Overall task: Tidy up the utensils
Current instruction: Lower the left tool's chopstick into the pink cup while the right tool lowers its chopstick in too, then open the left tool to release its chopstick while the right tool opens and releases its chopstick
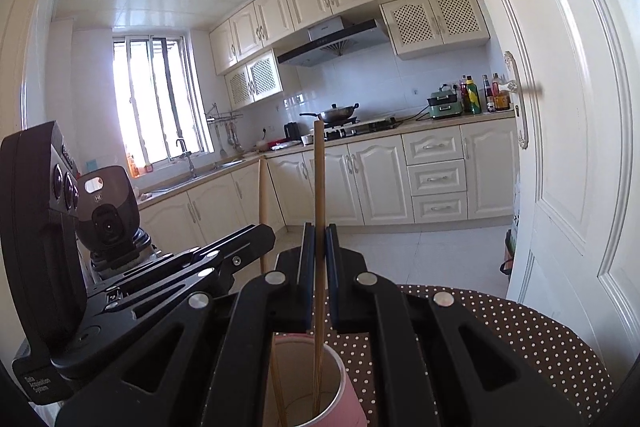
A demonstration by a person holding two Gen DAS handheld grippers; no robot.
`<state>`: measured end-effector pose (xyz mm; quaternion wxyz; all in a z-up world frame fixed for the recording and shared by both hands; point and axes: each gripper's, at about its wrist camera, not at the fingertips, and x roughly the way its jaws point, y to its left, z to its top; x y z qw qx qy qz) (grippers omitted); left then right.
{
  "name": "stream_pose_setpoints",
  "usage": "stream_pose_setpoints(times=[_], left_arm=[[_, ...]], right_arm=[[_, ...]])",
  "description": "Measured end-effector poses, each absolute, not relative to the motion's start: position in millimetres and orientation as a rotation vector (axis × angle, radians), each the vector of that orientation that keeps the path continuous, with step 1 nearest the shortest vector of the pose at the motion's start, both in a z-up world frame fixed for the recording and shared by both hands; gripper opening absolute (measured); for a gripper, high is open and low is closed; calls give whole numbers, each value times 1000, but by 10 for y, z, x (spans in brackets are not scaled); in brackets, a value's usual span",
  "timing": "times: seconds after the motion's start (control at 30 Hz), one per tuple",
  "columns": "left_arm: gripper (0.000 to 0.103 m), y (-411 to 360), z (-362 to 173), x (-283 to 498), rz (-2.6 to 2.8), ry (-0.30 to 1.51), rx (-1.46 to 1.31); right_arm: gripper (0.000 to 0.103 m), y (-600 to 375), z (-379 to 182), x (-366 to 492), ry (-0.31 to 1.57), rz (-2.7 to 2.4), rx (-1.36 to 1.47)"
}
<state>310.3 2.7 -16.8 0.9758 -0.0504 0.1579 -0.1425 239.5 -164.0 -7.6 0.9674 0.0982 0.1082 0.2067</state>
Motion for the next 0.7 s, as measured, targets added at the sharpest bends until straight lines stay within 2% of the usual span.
stream_pose_setpoints(times=[0.7], left_arm=[[7, 7, -201, 2868, -306, 308, -82]], right_arm=[[6, -1635, -149, 2292, 294, 384, 178]])
